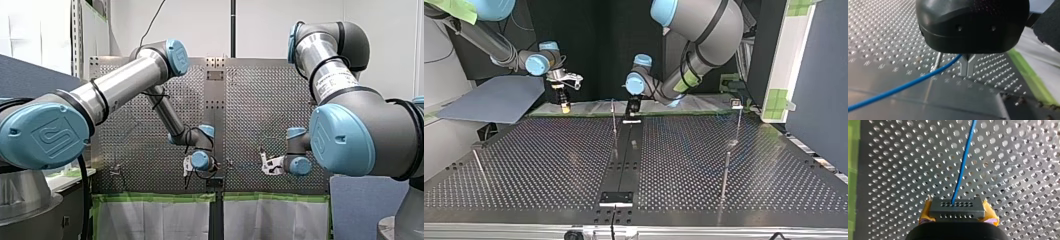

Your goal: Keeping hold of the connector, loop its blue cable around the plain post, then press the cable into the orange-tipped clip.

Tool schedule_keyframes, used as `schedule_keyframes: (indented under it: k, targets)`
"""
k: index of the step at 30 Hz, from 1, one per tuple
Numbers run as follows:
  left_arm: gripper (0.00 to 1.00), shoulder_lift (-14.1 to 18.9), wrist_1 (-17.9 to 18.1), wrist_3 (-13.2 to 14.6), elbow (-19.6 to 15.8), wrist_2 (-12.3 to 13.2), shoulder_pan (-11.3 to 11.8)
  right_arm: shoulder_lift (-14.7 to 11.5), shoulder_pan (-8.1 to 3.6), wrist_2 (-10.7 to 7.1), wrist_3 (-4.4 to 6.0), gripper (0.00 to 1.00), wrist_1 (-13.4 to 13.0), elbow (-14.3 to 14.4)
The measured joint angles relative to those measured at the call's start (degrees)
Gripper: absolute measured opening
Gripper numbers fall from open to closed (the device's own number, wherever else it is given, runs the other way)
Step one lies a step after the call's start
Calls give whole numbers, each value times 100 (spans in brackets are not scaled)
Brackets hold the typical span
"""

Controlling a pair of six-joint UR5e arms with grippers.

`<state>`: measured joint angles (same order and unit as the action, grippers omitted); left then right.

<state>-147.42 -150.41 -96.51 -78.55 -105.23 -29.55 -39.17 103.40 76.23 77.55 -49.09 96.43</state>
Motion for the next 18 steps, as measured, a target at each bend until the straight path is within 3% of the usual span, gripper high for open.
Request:
schedule_keyframes:
  k: [10,18]
  targets:
    - [0,-1,-151,-25,217,132,211,0,-91,-8,6,0,248,-426]
    - [0,-3,-209,-26,226,192,339,6,-153,-34,6,0,269,-532]
